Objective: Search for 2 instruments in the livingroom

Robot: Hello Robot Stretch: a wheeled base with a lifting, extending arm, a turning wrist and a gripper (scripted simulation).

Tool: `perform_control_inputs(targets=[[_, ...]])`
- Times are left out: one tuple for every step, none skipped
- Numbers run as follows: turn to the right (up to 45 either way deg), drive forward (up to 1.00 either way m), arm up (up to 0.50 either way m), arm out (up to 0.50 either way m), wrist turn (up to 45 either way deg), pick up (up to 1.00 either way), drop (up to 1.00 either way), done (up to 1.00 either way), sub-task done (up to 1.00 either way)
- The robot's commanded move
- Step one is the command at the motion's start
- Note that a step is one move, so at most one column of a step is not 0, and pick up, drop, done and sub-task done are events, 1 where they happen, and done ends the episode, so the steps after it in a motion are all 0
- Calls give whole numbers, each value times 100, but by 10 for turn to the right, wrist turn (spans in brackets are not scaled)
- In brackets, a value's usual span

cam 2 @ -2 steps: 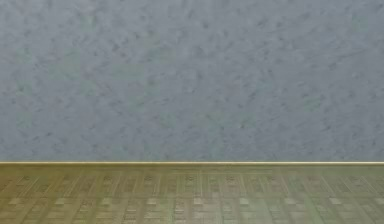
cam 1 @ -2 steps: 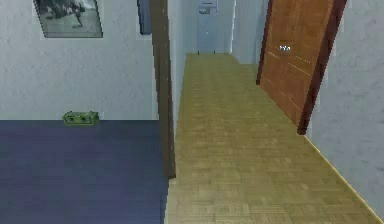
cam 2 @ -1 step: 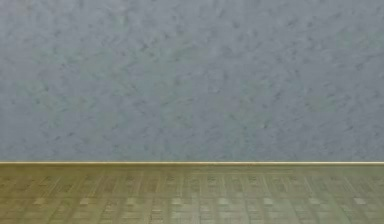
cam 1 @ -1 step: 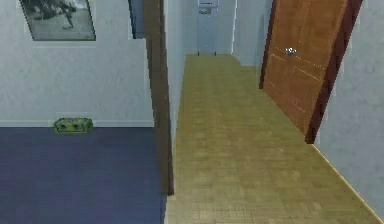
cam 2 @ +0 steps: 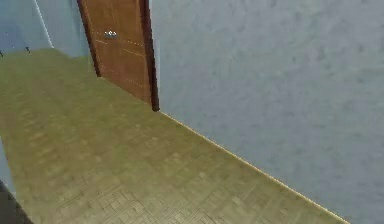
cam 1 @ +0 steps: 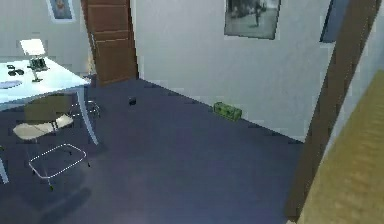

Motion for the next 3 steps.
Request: perform_control_inputs(targets=[[-390,0,0,0,0,0,0,0,0],[0,25,0,0,0,0,0,0,0],[-150,0,0,0,0,0,0,0,0]])
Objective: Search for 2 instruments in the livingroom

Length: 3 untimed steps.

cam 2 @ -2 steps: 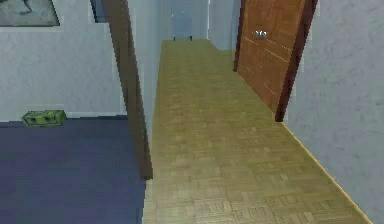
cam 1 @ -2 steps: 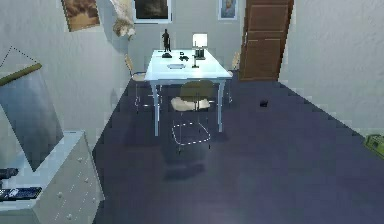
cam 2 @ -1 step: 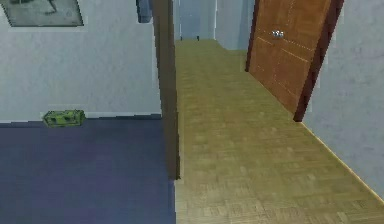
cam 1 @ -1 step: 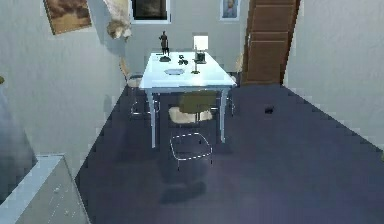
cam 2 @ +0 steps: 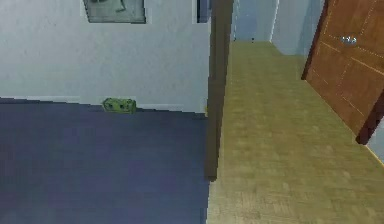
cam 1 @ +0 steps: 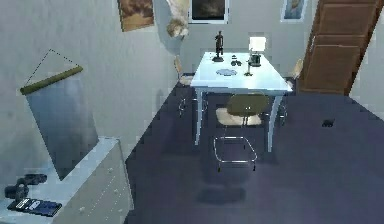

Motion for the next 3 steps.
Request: perform_control_inputs(targets=[[0,5,0,0,0,0,0,0,0],[-450,0,0,0,0,0,0,0,0],[0,0,0,0,0,0,0,0,100]])
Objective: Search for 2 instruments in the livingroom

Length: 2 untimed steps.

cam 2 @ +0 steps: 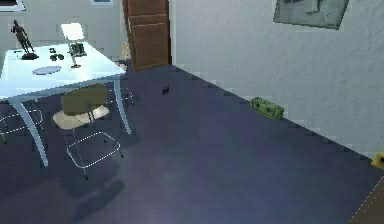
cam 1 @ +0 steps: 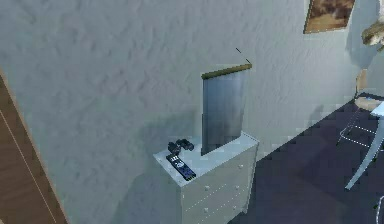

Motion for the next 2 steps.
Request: perform_control_inputs(targets=[[330,0,0,0,0,0,0,0,0],[0,100,0,0,0,0,0,0,0]])
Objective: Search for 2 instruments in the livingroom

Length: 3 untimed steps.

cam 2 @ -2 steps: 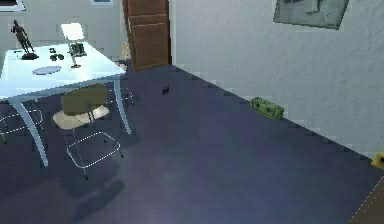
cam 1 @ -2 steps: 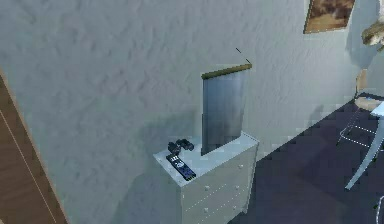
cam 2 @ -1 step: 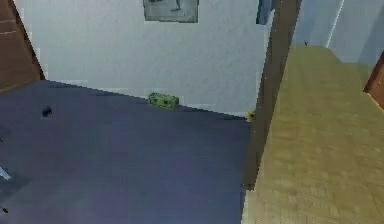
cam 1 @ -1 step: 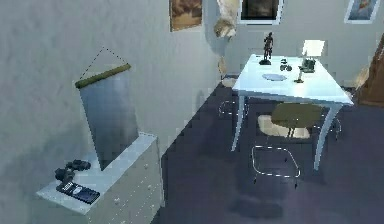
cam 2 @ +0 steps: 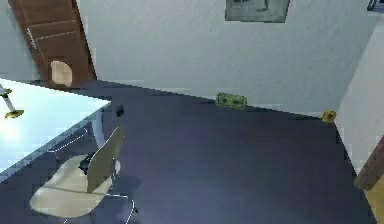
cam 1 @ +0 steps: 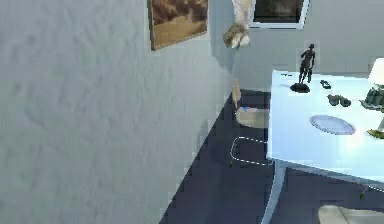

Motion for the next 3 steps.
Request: perform_control_inputs(targets=[[0,75,0,0,0,0,0,0,0],[210,0,0,0,0,0,0,0,0],[0,60,0,0,0,0,0,0,0]])
